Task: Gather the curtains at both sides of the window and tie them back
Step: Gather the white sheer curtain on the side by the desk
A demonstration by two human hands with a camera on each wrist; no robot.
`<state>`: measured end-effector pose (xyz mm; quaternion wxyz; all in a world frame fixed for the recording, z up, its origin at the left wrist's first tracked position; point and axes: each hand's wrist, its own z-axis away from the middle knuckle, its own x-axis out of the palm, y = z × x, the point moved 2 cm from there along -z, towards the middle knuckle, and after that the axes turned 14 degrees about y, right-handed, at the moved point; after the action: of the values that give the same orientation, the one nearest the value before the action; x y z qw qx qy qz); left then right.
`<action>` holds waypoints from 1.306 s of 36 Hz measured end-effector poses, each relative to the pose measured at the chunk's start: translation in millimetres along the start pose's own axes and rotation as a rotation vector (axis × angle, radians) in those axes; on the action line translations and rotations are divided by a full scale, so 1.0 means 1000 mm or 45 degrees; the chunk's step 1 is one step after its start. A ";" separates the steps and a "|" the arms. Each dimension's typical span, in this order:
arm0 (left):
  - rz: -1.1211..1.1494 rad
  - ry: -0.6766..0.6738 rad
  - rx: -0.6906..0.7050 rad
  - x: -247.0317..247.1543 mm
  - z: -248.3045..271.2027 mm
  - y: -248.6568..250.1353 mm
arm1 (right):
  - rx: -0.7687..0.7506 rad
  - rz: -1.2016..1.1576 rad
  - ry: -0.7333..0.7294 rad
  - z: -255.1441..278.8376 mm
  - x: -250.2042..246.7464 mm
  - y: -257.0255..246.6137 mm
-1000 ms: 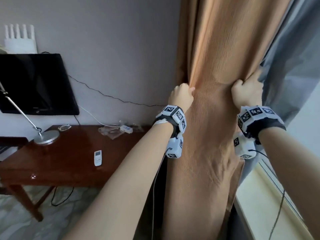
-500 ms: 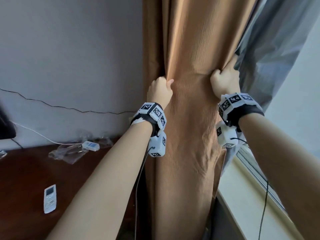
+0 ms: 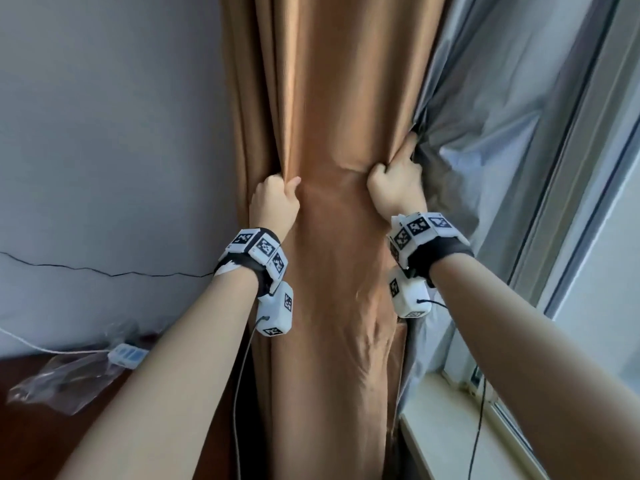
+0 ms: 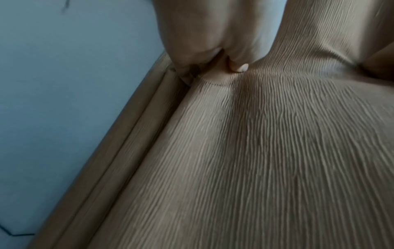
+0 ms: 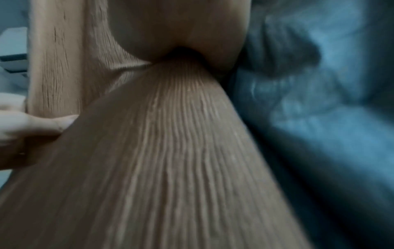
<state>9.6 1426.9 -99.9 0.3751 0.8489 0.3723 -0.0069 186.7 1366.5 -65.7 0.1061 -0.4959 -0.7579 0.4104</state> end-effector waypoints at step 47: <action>-0.225 -0.125 -0.009 -0.117 0.080 0.000 | 0.148 0.163 -0.568 0.170 -0.133 0.025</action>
<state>-53.3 1302.5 -122.8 0.3940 0.8101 0.4268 -0.0801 171.4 1171.1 -160.0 -0.0620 -0.4332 -0.7047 0.5585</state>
